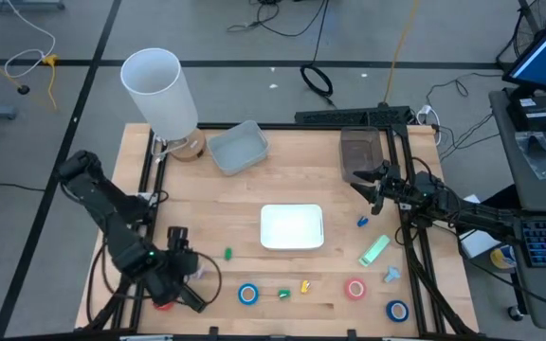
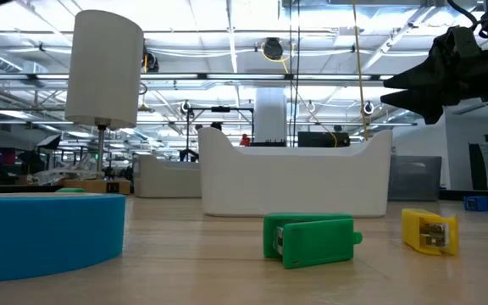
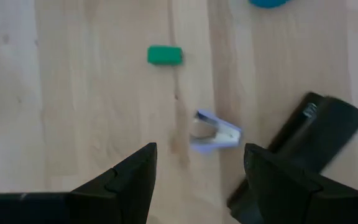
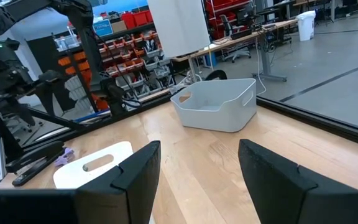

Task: Pick and place Stapler, Stapler remover, tape
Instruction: Put the black stapler into the black bin

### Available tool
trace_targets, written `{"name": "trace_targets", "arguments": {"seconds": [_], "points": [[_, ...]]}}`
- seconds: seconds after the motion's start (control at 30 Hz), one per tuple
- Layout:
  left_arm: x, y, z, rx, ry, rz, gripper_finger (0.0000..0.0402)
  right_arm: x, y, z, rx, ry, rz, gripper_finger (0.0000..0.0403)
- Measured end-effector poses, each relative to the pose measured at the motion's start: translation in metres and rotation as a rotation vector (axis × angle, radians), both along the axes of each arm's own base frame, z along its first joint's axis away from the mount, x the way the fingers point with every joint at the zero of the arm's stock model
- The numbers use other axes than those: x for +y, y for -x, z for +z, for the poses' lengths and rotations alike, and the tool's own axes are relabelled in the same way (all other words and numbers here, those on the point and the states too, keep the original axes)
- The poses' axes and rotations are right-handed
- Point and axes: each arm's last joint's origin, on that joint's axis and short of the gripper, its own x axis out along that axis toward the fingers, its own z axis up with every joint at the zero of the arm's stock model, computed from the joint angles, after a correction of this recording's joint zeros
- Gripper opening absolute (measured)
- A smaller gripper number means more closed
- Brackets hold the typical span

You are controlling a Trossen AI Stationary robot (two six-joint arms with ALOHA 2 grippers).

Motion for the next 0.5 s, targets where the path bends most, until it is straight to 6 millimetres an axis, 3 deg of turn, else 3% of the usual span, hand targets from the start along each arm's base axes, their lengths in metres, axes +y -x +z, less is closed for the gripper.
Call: {"name": "trace_targets", "arguments": {"seconds": [0.5], "points": [[-0.03,0.034,-0.003,-0.025,0.047,-0.076,0.0239,0.0,0.0,0.0,-0.003,0.001,0.0,0.021]]}}
